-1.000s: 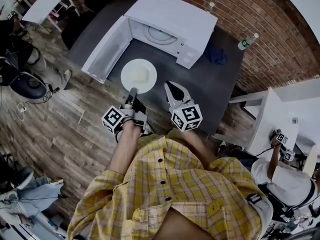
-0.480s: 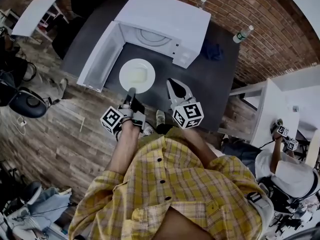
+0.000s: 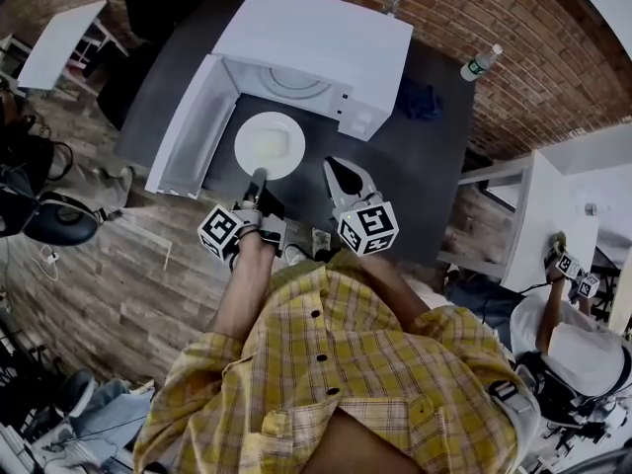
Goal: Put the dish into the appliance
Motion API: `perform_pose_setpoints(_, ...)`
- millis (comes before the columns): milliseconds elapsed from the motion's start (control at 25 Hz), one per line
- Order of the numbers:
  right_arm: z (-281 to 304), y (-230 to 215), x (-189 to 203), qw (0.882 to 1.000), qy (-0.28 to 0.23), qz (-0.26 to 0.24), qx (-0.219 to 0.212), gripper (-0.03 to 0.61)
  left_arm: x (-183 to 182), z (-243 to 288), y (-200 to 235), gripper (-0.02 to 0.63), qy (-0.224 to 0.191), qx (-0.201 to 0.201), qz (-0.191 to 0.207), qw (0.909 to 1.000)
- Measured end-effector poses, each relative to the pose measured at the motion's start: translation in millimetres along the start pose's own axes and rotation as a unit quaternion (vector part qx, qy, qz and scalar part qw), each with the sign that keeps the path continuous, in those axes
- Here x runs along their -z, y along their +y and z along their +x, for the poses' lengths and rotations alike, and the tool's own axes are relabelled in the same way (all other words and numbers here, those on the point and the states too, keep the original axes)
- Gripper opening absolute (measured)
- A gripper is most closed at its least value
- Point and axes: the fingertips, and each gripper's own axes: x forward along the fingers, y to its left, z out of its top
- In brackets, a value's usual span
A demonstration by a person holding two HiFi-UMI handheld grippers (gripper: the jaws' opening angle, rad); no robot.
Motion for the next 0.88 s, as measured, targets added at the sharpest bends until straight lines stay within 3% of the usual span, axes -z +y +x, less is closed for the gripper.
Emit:
perform_pose_setpoints(200,5.0,-9.5,3.1,1.0,0.004,0.003,0.004,0.002,2.8,20.6,-2.6,0.012,0.003,0.015,-0.026,0.9995)
perform_pose_setpoints(400,8.7,-15.8,7.1,1.0,0.009,0.003,0.002,0.002,-0.8,36.6,14.8,0.012,0.01,-0.012,-0.008,0.9998)
perform_pose_setpoints(880,5.5,-35.3,15.0,1.0,0.018,0.014,0.018,0.002,-3.6,86.0,37.7,0.012,0.026,-0.028,-0.002,0.9993)
